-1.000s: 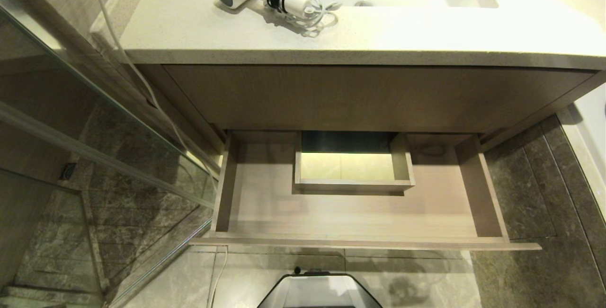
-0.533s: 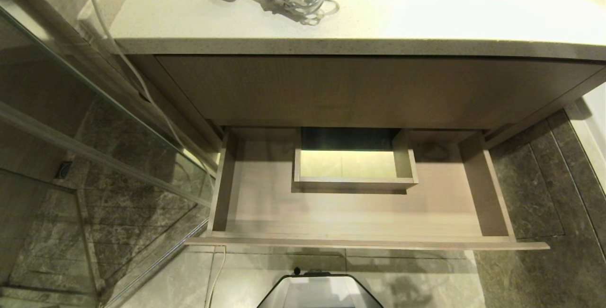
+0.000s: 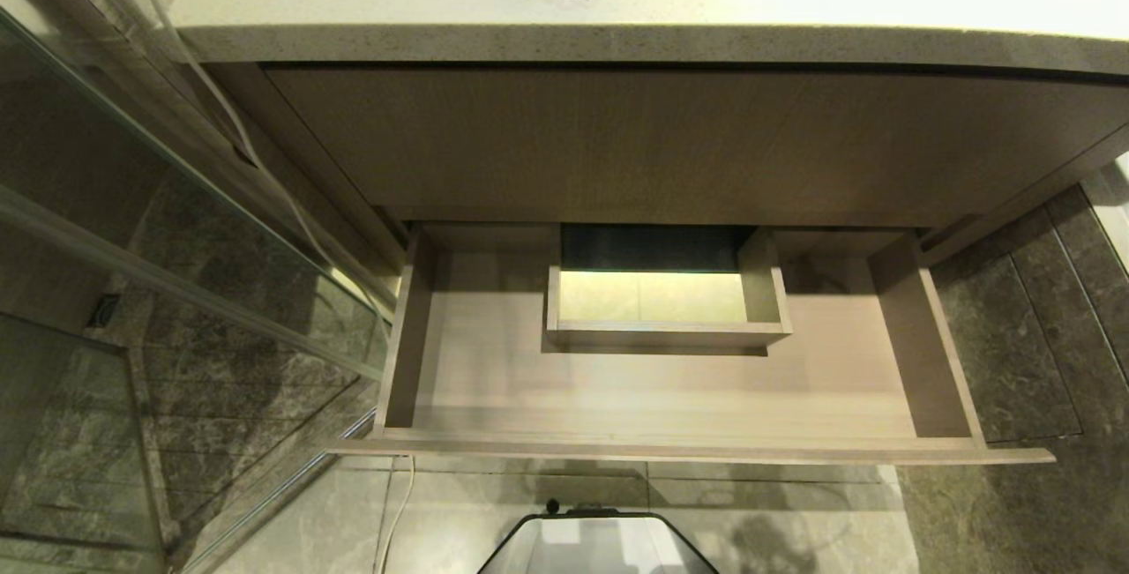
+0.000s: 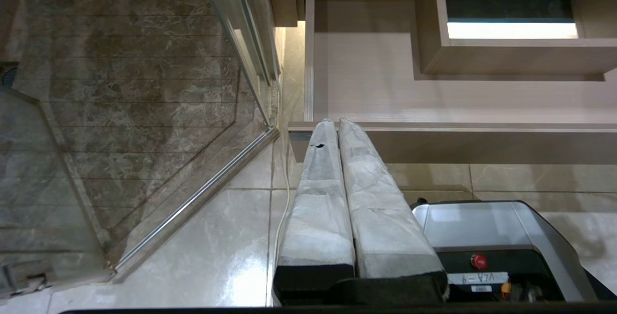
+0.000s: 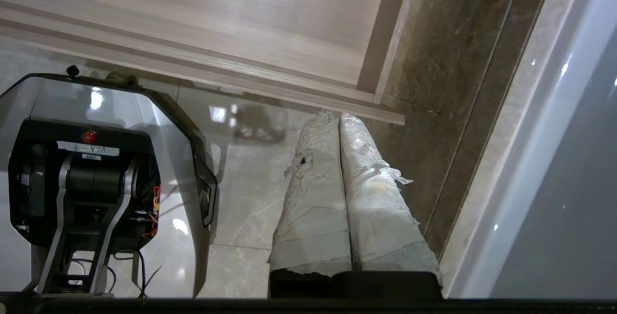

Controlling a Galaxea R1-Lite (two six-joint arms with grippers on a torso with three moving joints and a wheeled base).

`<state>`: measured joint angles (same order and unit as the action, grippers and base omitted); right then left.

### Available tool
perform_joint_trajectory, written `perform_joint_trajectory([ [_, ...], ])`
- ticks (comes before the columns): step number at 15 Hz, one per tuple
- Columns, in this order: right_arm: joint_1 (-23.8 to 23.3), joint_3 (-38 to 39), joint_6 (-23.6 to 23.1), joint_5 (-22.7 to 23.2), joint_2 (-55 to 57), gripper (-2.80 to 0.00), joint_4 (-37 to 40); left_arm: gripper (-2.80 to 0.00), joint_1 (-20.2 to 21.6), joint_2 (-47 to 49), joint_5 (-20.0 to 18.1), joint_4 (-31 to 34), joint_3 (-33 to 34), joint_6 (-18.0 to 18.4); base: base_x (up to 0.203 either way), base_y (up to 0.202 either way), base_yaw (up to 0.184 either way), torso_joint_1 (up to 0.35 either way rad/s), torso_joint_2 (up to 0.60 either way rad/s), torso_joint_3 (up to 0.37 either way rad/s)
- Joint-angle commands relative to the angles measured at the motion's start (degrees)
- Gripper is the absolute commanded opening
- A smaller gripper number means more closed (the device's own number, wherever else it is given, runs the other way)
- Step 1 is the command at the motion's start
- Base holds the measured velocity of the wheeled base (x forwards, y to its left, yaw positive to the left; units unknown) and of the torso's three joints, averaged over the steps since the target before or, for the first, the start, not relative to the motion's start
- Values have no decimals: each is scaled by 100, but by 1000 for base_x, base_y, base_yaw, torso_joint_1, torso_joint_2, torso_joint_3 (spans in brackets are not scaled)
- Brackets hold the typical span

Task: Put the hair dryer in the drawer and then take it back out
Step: Close the drawer

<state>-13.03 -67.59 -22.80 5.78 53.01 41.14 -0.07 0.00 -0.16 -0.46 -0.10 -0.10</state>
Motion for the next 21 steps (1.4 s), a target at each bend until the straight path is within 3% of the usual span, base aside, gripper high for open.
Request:
perform_joint_trajectory([
  [1, 2, 43, -14, 11, -70, -280, 16, -280, -1, 9, -2, 2, 1, 0, 0, 0, 0, -294, 501, 212],
  [16, 2, 384, -14, 11, -246, -280, 83, -280, -1, 9, -2, 2, 1, 1, 0, 0, 0, -311, 496, 183],
  [21, 11, 535, -60, 21, -210, -280, 465, -280, -1, 9, -2, 2, 1, -7, 0, 0, 0, 45, 194, 261],
])
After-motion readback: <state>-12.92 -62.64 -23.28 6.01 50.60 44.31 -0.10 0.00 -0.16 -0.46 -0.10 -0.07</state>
